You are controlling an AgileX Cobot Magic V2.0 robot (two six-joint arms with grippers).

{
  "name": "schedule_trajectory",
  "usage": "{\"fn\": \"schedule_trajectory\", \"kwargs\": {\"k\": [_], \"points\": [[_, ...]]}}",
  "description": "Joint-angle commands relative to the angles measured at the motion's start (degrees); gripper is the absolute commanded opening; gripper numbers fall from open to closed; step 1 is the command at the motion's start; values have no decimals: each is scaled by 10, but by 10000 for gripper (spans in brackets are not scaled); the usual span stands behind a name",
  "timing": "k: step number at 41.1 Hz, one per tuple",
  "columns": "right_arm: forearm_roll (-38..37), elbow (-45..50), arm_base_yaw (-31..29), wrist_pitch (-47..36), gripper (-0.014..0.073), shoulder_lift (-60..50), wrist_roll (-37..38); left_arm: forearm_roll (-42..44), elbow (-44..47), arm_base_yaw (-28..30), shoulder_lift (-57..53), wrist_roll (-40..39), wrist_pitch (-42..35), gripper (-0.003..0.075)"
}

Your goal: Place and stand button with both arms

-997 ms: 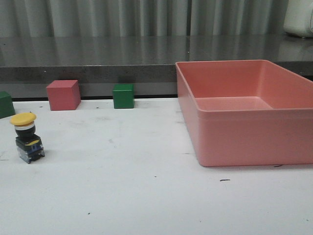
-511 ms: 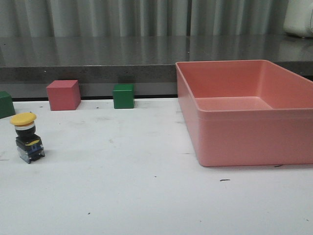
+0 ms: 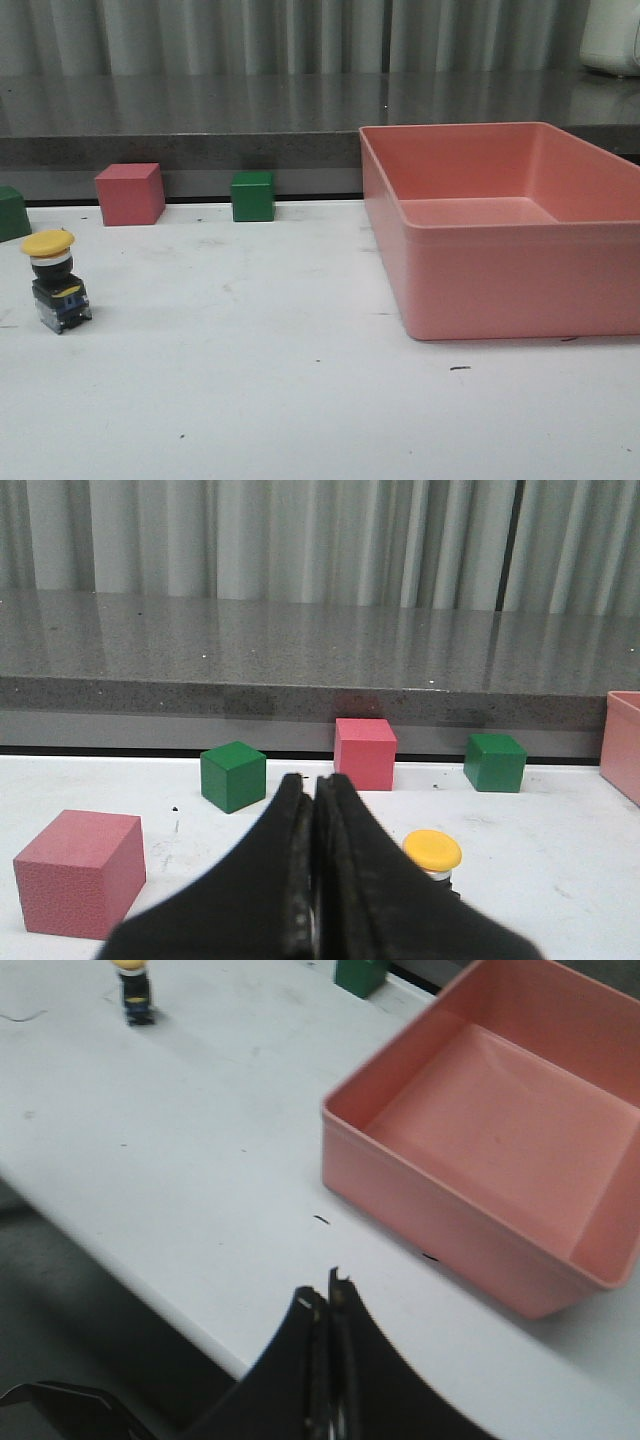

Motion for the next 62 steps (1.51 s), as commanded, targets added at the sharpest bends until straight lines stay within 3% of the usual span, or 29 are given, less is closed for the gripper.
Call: {"fn": "schedule_trajectory", "kwargs": {"k": [1, 13, 28, 49, 56, 62], "points": [[-3, 34, -58, -98, -68, -19, -5, 0, 8, -4, -12, -7, -50, -20], [4, 253, -220, -360, -68, -169, -5, 0, 8, -4, -12, -7, -50, -20], [6, 413, -322, -539, -68, -258, -5, 0, 8, -4, -12, -7, -50, -20], [6, 411, -324, -551, -68, -265, -5, 0, 8, -4, -12, -7, -50, -20], [97, 411, -325, -556, -68, -270, -5, 0, 8, -4, -12, -7, -50, -20], [97, 411, -325, -549, -68, -270, -5, 0, 8, -4, -12, -7, -50, -20]]}}
